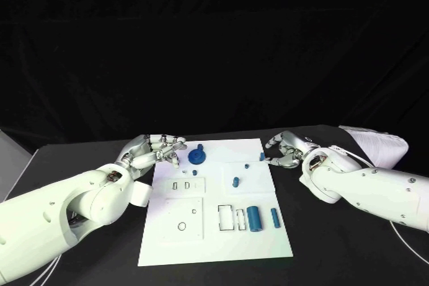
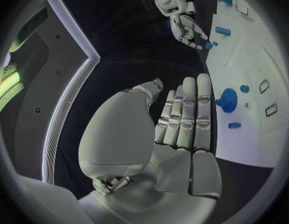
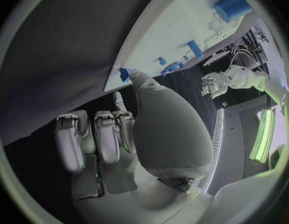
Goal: Assemble the parts on the task board
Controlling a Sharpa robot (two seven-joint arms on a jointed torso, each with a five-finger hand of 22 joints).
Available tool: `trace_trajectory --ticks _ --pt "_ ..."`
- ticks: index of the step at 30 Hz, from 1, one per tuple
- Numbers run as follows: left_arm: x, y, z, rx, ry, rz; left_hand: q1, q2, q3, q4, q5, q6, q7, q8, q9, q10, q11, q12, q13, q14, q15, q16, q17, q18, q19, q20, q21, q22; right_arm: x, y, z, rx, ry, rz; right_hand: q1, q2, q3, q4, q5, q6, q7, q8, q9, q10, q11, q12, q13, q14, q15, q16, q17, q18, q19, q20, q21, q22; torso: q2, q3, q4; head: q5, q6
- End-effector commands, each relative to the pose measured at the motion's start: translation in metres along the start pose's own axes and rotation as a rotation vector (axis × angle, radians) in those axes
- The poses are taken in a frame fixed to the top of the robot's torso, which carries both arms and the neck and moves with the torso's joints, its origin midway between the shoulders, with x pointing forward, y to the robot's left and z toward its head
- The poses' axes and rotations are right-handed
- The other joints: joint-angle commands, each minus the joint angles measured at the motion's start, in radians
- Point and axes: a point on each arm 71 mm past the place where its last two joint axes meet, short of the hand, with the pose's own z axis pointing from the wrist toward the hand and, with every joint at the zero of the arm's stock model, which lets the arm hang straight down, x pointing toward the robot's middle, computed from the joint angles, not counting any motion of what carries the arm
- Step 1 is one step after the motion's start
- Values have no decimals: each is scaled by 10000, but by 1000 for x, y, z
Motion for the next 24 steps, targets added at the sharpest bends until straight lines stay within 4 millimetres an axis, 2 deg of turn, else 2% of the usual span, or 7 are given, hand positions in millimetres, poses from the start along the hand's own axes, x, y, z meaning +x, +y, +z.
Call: trace_trajectory --ticks 1,5,11,17,24 --pt "2 -1 0 113 185 -28 -69 -2 53 -3 -39 -36 -24 -4 13 -67 -17 -23 -15 -53 -40 66 -17 147 -75 13 60 13 4 1 1 59 80 -17 36 135 10 76 27 97 -18 32 19 612 52 65 2219 979 66 18 2353 -69 1048 53 60 2628 25 2 16 -64 -16" --pt "3 -1 0 117 189 -16 -79 -4 58 -4 -39 -46 -16 -8 12 -109 -7 -41 -23 -53 -34 68 -20 145 -82 16 70 17 9 3 2 31 254 13 100 179 58 89 35 175 -38 69 33 668 33 108 2272 980 52 19 2361 -69 1048 42 60 2628 26 9 15 -53 -51" --pt "3 1 1 89 181 -25 -79 -4 58 -4 -39 -46 -16 -8 12 -109 -7 -41 -23 -53 -34 68 -20 145 -82 16 70 17 12 4 3 0 459 36 148 205 130 143 91 437 -104 204 80 725 -23 152 2326 983 4 22 2373 -69 1048 4 60 2628 12 -23 7 -66 -103" --pt "2 3 1 61 156 -30 -84 -2 62 -5 -39 -54 -12 -11 12 -128 -3 -49 -27 -54 -30 68 -22 144 -86 18 75 19 15 8 4 -93 592 60 186 224 210 177 143 625 -174 308 112 793 -82 204 2392 987 -53 25 2388 -69 1048 -42 60 2628 2 11 -3 -44 -131" --pt "2 3 1 49 145 -25 -84 -2 62 -5 -39 -54 -12 -11 12 -128 -3 -49 -27 -54 -30 68 -22 144 -86 18 75 19 16 9 5 -148 632 89 200 321 388 243 171 836 -294 426 140 850 -186 247 2447 988 -164 26 2394 -69 1048 -138 60 2628 7 -3 8 -34 -136"
